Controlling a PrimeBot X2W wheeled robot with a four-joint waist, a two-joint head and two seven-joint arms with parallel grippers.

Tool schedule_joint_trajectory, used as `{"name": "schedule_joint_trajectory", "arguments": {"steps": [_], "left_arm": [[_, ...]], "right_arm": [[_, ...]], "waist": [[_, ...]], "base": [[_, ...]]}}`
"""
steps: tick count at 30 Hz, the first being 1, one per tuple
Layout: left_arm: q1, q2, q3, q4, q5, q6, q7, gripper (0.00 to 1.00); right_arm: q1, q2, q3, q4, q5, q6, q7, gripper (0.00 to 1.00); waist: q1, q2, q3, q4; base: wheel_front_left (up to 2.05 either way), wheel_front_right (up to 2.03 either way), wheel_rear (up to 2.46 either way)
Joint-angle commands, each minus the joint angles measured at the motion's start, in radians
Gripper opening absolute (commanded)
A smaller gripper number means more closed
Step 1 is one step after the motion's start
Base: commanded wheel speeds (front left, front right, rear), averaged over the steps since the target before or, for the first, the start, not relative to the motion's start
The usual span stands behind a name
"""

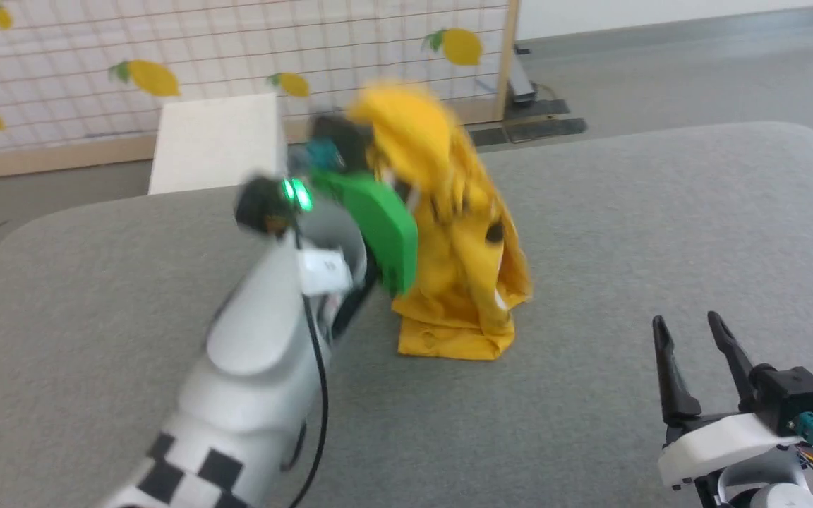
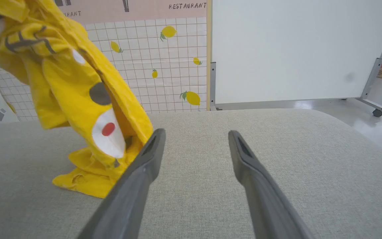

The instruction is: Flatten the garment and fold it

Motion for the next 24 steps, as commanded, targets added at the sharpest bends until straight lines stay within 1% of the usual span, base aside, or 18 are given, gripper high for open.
{"name": "schedule_joint_trajectory", "arguments": {"steps": [1, 6, 8, 10, 11, 12, 13, 15, 17, 21, 24], "left_arm": [[0.044, -0.001, -0.020, 0.046, -0.017, 0.004, 0.047, 0.00], [0.144, -0.008, -0.137, 0.194, -0.085, -0.008, 0.317, 0.00], [0.169, -0.009, -0.173, 0.223, -0.112, -0.012, 0.408, 0.00], [0.184, -0.009, -0.195, 0.228, -0.139, -0.012, 0.463, 0.00], [0.187, -0.009, -0.200, 0.226, -0.149, -0.008, 0.472, 0.11], [0.190, -0.009, -0.204, 0.222, -0.158, 0.001, 0.476, 0.85], [0.190, -0.009, -0.205, 0.217, -0.163, 0.008, 0.473, 1.00], [0.189, -0.009, -0.202, 0.198, -0.172, 0.023, 0.446, 1.00], [0.182, -0.009, -0.184, 0.165, -0.172, 0.041, 0.374, 1.00], [0.164, -0.007, -0.130, 0.076, -0.157, 0.070, 0.150, 1.00], [0.158, 0.009, -0.102, 0.018, -0.127, 0.083, -0.012, 1.00]], "right_arm": [[0.014, 0.000, 0.005, -0.008, 0.004, -0.002, 0.006, 1.00], [0.021, 0.000, 0.014, -0.014, 0.009, -0.002, 0.015, 1.00], [0.022, 0.000, 0.017, -0.014, 0.012, -0.002, 0.017, 1.00], [0.019, 0.000, 0.019, -0.012, 0.014, -0.002, 0.017, 1.00], [0.018, 0.000, 0.018, -0.012, 0.015, -0.002, 0.017, 1.00], [0.017, 0.000, 0.018, -0.012, 0.017, -0.002, 0.017, 1.00], [0.017, 0.000, 0.018, -0.012, 0.018, -0.002, 0.016, 1.00], [0.016, 0.000, 0.016, -0.013, 0.019, -0.002, 0.016, 1.00], [0.015, 0.000, 0.015, -0.014, 0.021, -0.002, 0.015, 1.00], [0.012, 0.000, 0.010, -0.019, 0.023, -0.002, 0.011, 1.00], [0.008, 0.000, 0.005, -0.020, 0.024, -0.002, 0.009, 1.00]], "waist": [[0.0001, -0.0001, -0.009, -0.074], [0.0001, -0.0001, 0.009, -0.101], [0.0001, -0.0001, 0.018, -0.103], [0.0001, -0.0001, 0.026, -0.099], [0.0001, -0.0001, 0.030, -0.096], [0.0001, -0.0001, 0.033, -0.091], [0.0001, -0.0001, 0.035, -0.085], [0.0001, -0.0001, 0.039, -0.071], [0.0001, -0.0001, 0.041, -0.055], [0.0001, -0.0001, 0.041, -0.013], [0.0001, -0.0001, 0.038, 0.017]], "base": [[0.00, 0.00, 0.00], [0.00, 0.00, 0.00], [0.00, 0.00, 0.00], [0.00, 0.00, 0.00], [0.00, 0.00, 0.00], [0.00, 0.00, 0.00], [0.00, 0.00, 0.00], [0.00, 0.00, 0.00], [0.00, 0.00, 0.00], [0.00, 0.00, 0.00], [0.00, 0.00, 0.00]]}}
